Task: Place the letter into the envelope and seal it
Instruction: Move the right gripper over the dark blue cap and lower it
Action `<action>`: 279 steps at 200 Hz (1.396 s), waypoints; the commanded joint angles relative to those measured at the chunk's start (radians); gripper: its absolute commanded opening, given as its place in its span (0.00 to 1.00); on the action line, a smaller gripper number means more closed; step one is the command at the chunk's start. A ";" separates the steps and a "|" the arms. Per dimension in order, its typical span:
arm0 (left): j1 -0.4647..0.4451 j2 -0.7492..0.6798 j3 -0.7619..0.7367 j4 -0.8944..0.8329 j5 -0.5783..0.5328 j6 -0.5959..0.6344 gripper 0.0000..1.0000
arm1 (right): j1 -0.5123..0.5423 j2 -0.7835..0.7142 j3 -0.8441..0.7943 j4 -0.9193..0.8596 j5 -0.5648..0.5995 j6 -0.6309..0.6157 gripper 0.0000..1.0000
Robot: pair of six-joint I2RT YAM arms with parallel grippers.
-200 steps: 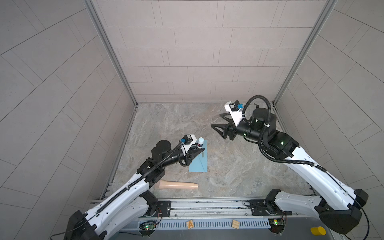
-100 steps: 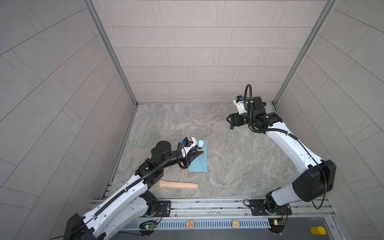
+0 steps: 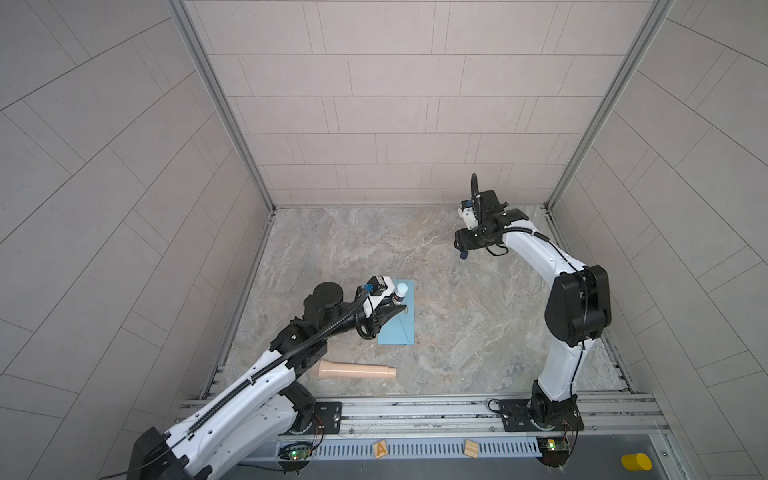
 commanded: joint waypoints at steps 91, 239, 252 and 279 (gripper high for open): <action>-0.004 -0.015 0.017 0.012 0.022 0.010 0.00 | -0.018 0.284 0.258 -0.219 0.094 -0.041 0.52; -0.004 -0.010 0.018 0.017 0.032 0.004 0.00 | -0.027 0.424 0.366 -0.235 0.119 -0.041 0.41; -0.004 -0.008 0.019 0.017 0.031 0.004 0.00 | -0.028 0.434 0.377 -0.240 0.120 -0.040 0.40; -0.004 -0.009 0.017 0.019 0.031 0.004 0.00 | -0.031 0.449 0.385 -0.240 0.124 -0.039 0.38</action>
